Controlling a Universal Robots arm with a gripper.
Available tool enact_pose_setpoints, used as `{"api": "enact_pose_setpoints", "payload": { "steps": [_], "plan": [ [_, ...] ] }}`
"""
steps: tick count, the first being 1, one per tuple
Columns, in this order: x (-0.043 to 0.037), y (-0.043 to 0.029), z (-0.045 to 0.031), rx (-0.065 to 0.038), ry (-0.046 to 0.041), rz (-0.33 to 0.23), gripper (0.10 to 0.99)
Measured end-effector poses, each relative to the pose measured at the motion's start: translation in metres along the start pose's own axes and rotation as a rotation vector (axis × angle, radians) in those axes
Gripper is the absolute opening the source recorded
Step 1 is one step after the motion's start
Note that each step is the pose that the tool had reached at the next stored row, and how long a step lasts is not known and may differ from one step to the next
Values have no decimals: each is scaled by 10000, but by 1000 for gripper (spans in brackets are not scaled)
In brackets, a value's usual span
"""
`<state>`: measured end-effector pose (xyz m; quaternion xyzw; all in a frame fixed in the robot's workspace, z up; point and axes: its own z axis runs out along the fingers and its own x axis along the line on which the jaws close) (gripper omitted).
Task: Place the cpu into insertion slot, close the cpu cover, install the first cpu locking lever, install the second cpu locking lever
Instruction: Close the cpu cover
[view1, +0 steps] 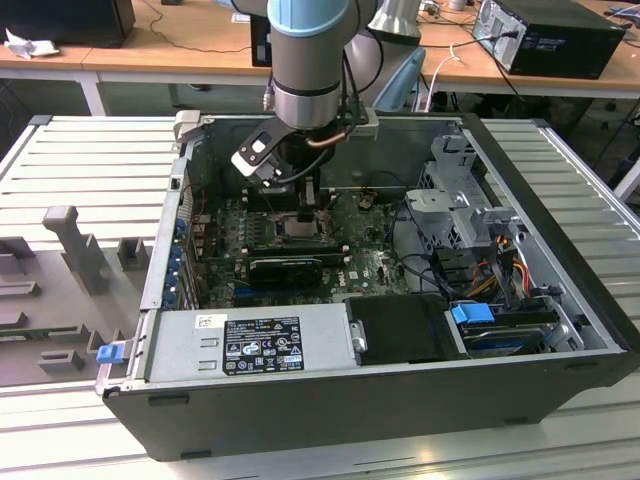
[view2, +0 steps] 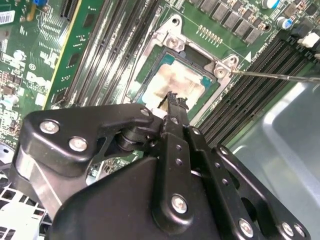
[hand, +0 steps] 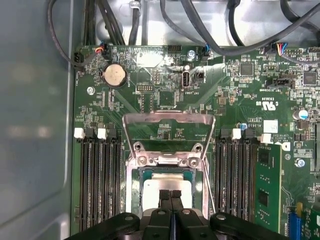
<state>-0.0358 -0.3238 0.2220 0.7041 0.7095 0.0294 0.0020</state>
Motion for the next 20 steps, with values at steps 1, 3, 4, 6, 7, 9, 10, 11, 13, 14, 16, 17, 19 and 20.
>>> {"api": "enact_pose_setpoints", "payload": {
  "steps": [1, 3, 4, 6, 7, 9, 10, 11, 13, 14, 16, 17, 19, 20],
  "plan": [
    [-1, 7, 1, 2, 10, 1, 106],
    [-1, 11, -14, 8, 11, 2, 106],
    [0, 11, -28, 8, 11, 3, 106],
    [1, 13, -62, 8, 11, 2, 106],
    [3, 14, -81, 8, 11, 1, 106],
    [10, 15, -97, 7, 4, 1, 106],
    [15, 16, -100, 7, -5, 1, 106],
    [16, 16, -107, 9, -12, 0, 106],
    [20, 17, -132, 8, -12, 0, 106],
    [21, 18, -152, 8, -12, 0, 106],
    [23, 19, -182, 8, -14, 0, 106],
    [24, 20, -195, 7, -14, 0, 106],
    [26, 23, -256, 8, -16, 0, 106],
    [27, 23, -271, 8, -16, 0, 106]
  ]
}}
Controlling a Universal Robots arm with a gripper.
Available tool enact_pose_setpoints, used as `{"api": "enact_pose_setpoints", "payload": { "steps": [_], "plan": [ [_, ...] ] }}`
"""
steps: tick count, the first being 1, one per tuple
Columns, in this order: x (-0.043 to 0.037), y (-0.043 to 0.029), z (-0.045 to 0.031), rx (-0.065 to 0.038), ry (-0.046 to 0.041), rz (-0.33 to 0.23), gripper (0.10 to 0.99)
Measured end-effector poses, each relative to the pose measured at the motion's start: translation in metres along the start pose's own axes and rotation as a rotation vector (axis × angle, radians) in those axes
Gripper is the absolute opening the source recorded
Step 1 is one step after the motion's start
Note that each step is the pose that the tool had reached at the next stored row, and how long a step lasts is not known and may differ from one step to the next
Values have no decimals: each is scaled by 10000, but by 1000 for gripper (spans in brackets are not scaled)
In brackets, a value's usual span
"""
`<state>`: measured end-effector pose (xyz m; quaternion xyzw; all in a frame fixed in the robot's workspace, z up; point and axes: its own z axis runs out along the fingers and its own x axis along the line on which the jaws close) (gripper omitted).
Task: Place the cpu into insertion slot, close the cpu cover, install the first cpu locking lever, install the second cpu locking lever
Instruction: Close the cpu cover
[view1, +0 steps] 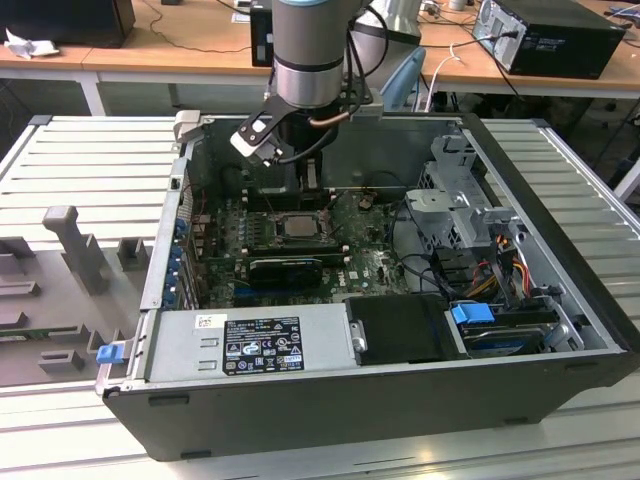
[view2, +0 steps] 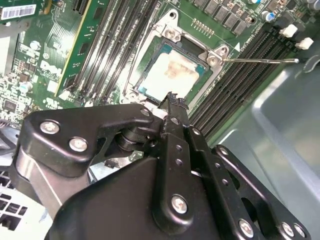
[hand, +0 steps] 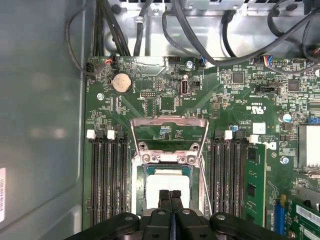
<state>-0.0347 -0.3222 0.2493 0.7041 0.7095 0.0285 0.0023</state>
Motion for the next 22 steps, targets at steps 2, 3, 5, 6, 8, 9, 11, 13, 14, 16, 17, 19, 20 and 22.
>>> {"api": "enact_pose_setpoints", "payload": {
  "steps": [2, 3, 5, 6, 8, 9, 11, 13, 14, 16, 17, 19, 20, 22],
  "plan": [
    [3, 2, -42, 0, 0, 0, 106],
    [4, 3, -58, 0, -1, 0, 106],
    [5, 4, -90, 0, -1, 0, 106],
    [7, 5, -106, 1, -3, 0, 106],
    [11, 7, -156, 0, -4, -1, 106],
    [13, 7, -167, 0, -5, 0, 106],
    [16, 9, -182, 0, -9, -1, 106],
    [16, 30, -184, 0, -12, 0, 106],
    [16, 48, -184, 3, -14, -1, 106],
    [17, 74, -186, 5, -13, -2, 106],
    [20, 76, -198, 5, -13, 0, 106],
    [26, 79, -238, 5, -15, -1, 106],
    [28, 80, -250, 5, -15, -1, 106],
    [34, 82, -260, 4, -14, -1, 106]
  ]
}}
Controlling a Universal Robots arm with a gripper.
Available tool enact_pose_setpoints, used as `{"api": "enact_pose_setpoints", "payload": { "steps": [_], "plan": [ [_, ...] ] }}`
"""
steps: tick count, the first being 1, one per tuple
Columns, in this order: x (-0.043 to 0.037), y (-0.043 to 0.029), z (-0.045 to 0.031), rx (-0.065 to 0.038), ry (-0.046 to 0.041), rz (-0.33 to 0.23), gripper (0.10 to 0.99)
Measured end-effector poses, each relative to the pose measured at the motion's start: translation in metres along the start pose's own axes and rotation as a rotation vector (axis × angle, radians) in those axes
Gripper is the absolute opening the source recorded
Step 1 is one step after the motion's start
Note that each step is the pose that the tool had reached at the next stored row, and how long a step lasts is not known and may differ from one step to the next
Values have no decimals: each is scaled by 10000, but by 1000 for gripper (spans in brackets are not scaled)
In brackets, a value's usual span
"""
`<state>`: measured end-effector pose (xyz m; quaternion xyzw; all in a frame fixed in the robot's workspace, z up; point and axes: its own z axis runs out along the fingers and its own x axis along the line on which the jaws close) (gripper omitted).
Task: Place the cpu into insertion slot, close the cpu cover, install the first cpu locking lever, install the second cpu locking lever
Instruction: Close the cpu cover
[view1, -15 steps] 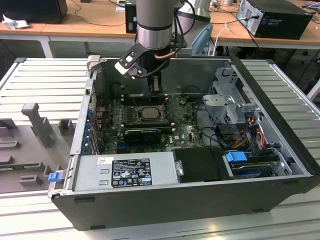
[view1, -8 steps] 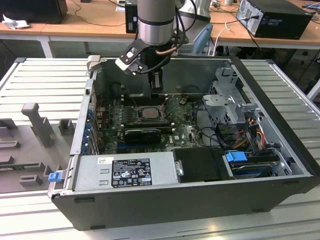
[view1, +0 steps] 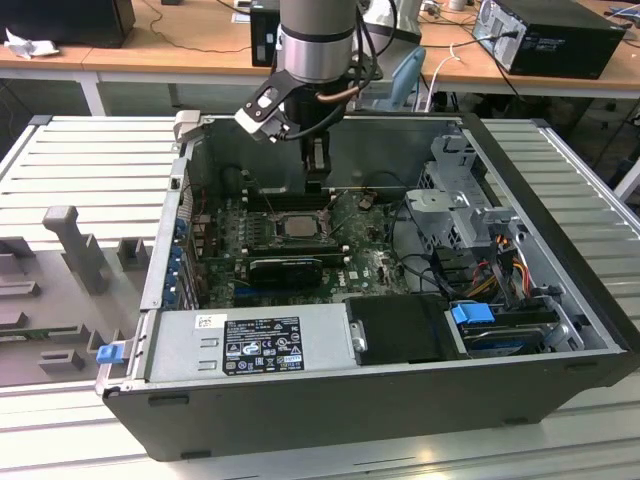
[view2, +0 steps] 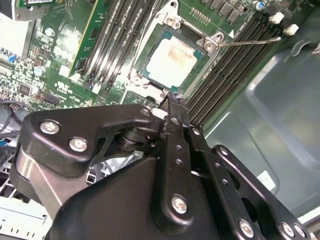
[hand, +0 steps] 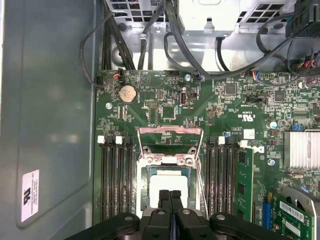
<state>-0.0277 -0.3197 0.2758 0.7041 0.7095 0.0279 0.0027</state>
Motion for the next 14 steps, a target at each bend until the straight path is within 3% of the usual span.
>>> {"api": "enact_pose_setpoints", "payload": {
  "steps": [9, 14],
  "plan": [
    [11, 151, 5, 21, -2, 1, 106],
    [15, 304, 12, 50, -2, 3, 106]
  ]
}}
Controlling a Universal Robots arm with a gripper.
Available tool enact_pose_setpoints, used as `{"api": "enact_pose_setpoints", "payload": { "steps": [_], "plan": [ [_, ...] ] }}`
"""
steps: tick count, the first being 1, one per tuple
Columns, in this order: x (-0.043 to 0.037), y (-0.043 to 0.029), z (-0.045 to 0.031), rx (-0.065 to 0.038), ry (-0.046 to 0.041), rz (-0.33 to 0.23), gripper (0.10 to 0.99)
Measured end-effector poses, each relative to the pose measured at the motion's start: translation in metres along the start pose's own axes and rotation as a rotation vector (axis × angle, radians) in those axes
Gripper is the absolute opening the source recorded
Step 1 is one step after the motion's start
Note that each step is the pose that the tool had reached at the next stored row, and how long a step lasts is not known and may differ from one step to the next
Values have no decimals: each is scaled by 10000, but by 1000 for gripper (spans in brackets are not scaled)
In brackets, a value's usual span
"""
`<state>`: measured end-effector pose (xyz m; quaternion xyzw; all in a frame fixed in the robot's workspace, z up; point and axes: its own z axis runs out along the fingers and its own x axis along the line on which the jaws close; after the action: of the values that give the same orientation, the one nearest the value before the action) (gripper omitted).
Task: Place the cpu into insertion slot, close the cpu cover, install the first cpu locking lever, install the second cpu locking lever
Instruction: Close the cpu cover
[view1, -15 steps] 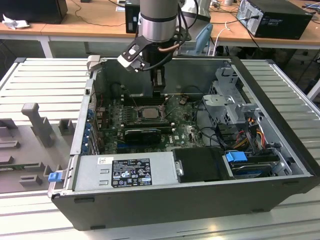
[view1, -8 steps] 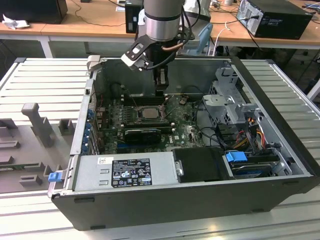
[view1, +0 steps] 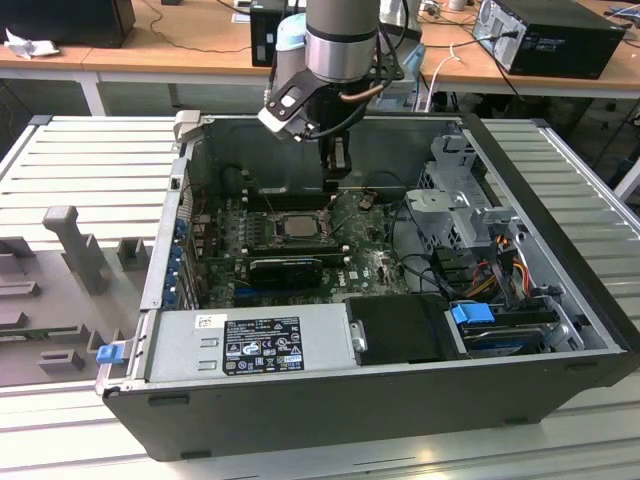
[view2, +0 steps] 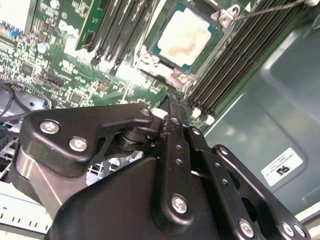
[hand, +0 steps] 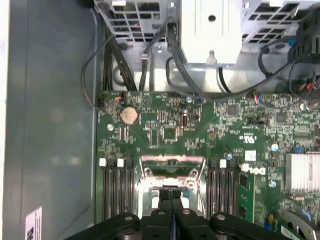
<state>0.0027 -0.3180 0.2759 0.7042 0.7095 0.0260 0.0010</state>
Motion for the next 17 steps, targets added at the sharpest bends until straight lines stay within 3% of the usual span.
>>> {"api": "enact_pose_setpoints", "payload": {
  "steps": [7, 17],
  "plan": [
    [3, 204, 10, 26, 2, 0, 106],
    [1, 427, 25, 48, 0, -2, 106]
  ]
}}
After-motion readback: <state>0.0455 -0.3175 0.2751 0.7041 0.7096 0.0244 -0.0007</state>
